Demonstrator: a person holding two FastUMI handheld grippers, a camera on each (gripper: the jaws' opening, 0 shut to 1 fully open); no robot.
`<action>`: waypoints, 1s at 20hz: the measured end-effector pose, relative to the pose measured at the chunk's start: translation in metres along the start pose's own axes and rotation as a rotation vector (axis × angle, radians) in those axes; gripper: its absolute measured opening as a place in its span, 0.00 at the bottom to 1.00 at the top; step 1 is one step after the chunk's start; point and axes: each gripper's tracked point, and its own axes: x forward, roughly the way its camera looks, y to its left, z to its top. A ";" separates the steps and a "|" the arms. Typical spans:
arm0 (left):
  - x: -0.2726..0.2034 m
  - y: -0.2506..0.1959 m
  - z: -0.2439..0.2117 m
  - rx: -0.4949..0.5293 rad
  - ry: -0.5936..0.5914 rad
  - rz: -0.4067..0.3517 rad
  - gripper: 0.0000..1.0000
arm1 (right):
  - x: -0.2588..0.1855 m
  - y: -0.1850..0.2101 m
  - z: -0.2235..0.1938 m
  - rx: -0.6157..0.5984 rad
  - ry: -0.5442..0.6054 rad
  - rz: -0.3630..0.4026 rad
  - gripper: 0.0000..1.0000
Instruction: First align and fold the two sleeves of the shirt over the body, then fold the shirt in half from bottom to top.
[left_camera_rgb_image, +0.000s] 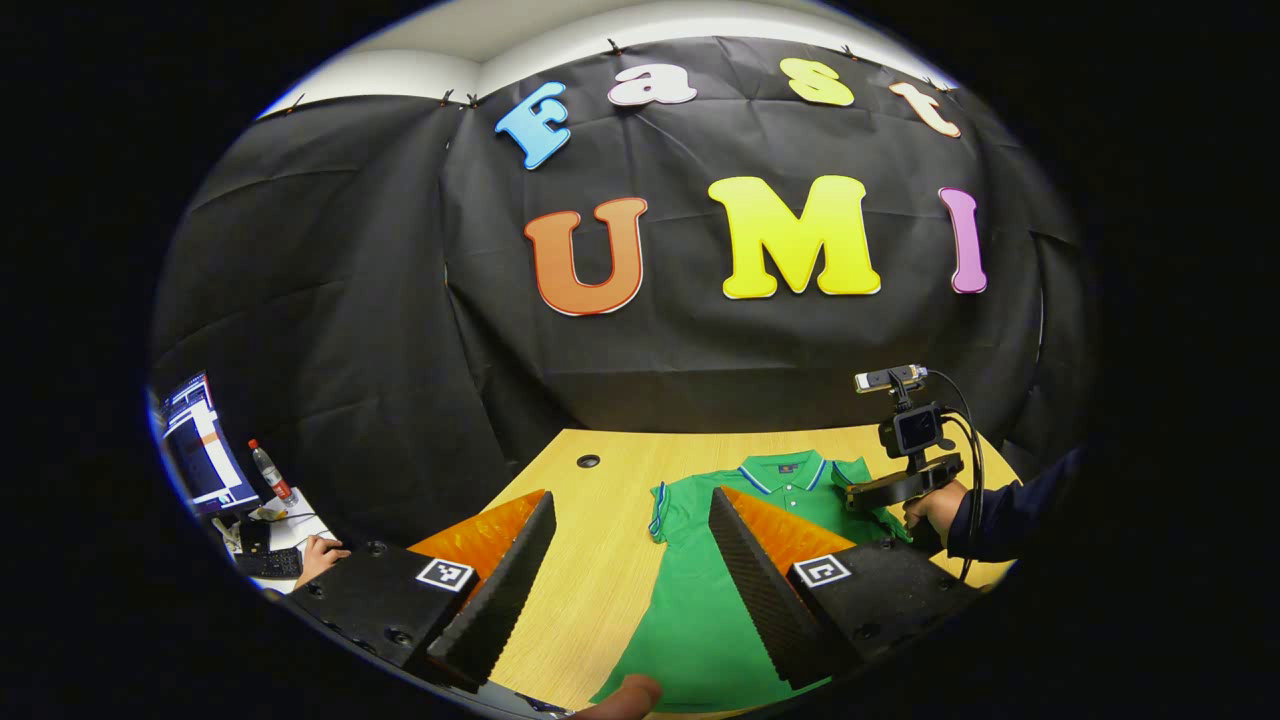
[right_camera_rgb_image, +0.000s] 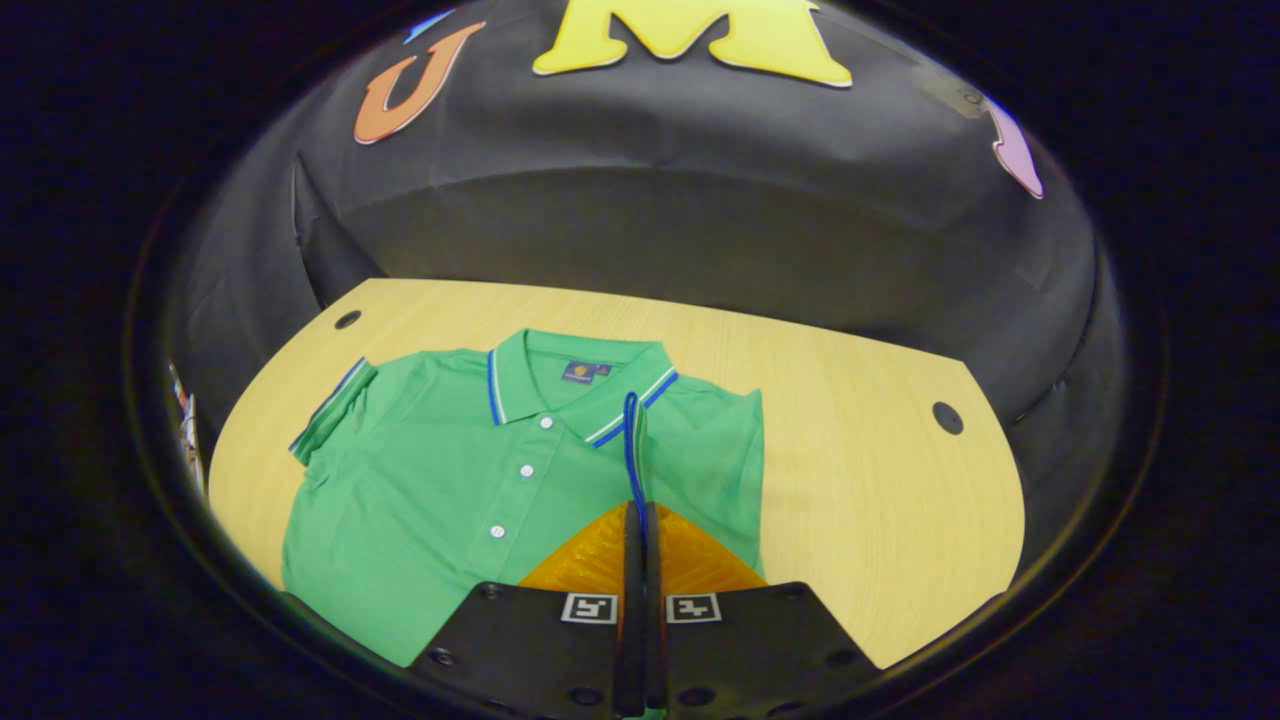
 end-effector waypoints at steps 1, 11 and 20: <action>-0.001 0.004 -0.003 0.000 0.007 0.004 1.00 | 0.001 0.005 -0.004 -0.002 0.008 0.003 0.03; 0.014 0.040 -0.021 -0.025 0.049 0.009 1.00 | -0.018 0.022 -0.010 0.043 0.019 0.002 0.07; 0.123 0.034 -0.075 -0.054 0.197 -0.141 1.00 | -0.126 -0.006 -0.006 0.103 -0.077 -0.037 0.73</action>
